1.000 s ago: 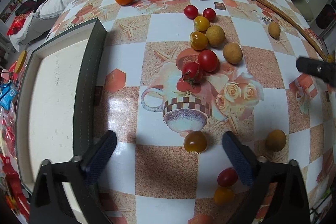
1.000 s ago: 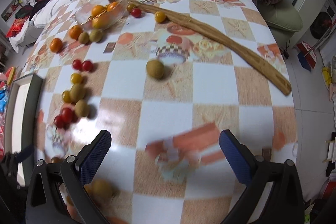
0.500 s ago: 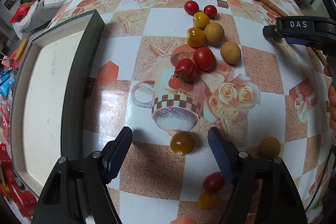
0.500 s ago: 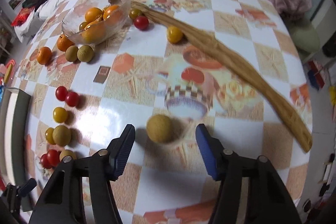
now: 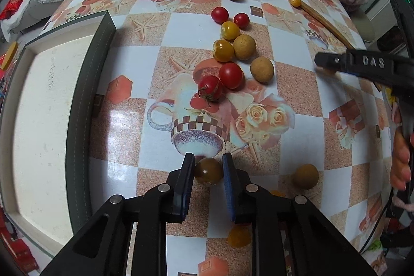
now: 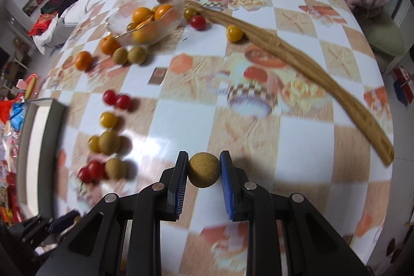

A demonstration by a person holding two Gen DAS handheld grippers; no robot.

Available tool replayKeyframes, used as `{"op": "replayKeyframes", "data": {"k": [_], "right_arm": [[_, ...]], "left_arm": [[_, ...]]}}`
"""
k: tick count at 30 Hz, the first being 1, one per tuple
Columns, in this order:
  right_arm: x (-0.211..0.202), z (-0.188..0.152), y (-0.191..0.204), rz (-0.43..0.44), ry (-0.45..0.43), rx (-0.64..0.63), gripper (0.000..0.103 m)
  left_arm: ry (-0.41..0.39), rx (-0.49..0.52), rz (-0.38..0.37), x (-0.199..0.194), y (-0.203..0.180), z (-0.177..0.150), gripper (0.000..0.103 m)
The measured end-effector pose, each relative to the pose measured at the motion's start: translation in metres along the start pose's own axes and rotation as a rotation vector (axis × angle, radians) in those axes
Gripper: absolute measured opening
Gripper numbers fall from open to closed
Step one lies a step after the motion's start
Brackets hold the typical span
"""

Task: Organize fruits
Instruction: 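Grasp a yellow tomato with the left tool while the right tool grasps a brown fruit, then carry both fruits to the white tray and open both tools to release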

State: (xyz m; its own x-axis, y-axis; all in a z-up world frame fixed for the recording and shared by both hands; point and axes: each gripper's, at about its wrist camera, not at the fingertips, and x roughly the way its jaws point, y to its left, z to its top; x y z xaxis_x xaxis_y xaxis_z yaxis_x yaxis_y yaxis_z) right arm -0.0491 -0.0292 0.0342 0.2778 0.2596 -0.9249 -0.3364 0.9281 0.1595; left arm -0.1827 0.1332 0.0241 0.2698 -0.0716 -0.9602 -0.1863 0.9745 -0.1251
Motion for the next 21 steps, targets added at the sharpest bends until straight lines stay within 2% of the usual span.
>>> {"op": "replayKeyframes", "data": {"k": [6,13,21], "right_arm": [[-0.015,-0.024,0.01,0.037,0.022,0.018,0.027],[-0.029,-0.035,0.038,0.066,0.026,0.012,0.027],[-0.033,-0.033,0.107,0.102,0.022,-0.064,0.027]], "left_arm": [[-0.003,0.026,-0.027,-0.009,0.012,-0.001,0.023],[-0.051,0.039,-0.042,-0.035,0.029,-0.001,0.023],[-0.106,-0.029,-0.018,-0.059,0.084,0.0,0.023]]}}
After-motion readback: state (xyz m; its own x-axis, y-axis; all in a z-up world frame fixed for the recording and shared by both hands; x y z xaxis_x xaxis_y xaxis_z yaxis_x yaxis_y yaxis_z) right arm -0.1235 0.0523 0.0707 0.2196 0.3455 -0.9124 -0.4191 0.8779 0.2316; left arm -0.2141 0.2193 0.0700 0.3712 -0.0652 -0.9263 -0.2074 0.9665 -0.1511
